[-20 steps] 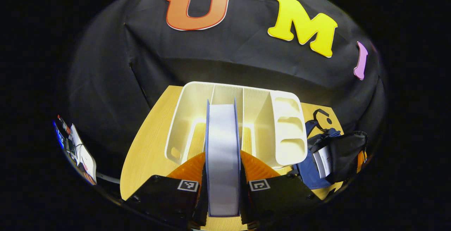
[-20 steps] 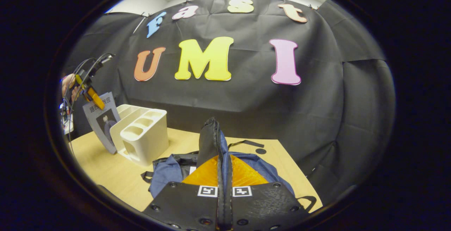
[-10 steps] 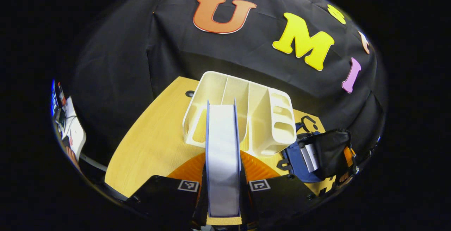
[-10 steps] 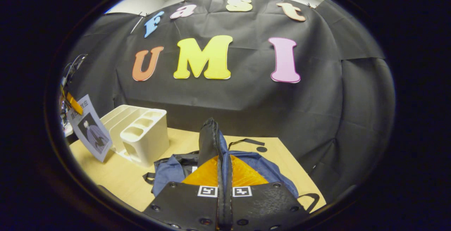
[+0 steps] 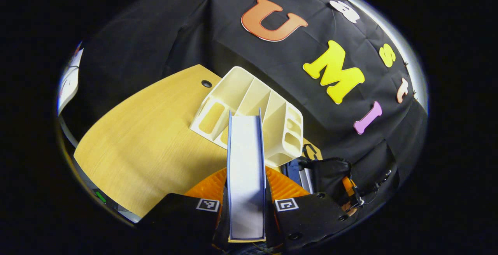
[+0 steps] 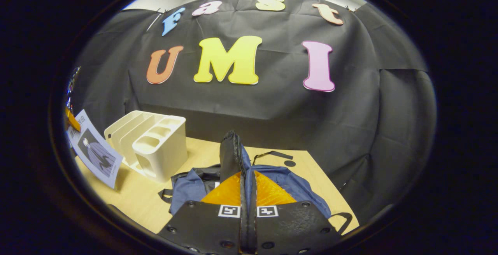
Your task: Open the schoolbag, grab two books from the bookshelf and put them into the schoolbag.
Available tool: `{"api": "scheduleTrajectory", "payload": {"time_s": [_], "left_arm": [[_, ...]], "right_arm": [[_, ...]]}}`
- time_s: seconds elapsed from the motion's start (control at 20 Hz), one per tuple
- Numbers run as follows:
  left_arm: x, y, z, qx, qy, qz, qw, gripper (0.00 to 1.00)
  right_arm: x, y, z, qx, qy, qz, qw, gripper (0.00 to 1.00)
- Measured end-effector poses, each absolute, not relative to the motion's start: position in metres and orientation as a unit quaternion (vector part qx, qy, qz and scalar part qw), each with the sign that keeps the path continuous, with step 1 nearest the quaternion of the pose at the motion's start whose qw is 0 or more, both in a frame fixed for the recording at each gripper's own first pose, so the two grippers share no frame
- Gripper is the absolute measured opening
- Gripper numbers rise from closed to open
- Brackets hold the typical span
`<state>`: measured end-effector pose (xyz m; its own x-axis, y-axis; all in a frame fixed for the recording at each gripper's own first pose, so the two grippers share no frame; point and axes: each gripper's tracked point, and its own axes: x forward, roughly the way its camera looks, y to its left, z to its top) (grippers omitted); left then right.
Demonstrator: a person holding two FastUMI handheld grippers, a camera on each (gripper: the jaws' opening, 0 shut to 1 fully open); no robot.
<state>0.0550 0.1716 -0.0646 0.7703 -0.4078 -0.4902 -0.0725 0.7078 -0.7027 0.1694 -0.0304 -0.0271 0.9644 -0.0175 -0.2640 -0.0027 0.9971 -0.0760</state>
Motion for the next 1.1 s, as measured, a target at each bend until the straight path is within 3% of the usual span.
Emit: {"api": "scheduleTrajectory", "payload": {"time_s": [0.35,0.4,0.45,1.1], "left_arm": [[0.050,0.125,-0.088,-0.461,0.339,-0.161,0.805,0.38],[0.050,0.116,-0.089,-0.473,0.335,-0.176,0.795,0.42],[0.053,0.108,-0.088,-0.494,0.325,-0.188,0.784,0.38],[0.100,-0.042,-0.071,-0.585,0.307,-0.323,0.678,0.37]], "right_arm": [[0.170,-0.027,-0.024,-0.050,0.138,-0.015,0.989,0.01],[0.170,-0.027,-0.022,-0.051,0.138,-0.014,0.989,0.01],[0.169,-0.025,-0.020,-0.051,0.136,-0.012,0.989,0.01],[0.171,-0.035,0.013,-0.043,0.108,-0.016,0.993,0.01]]}}
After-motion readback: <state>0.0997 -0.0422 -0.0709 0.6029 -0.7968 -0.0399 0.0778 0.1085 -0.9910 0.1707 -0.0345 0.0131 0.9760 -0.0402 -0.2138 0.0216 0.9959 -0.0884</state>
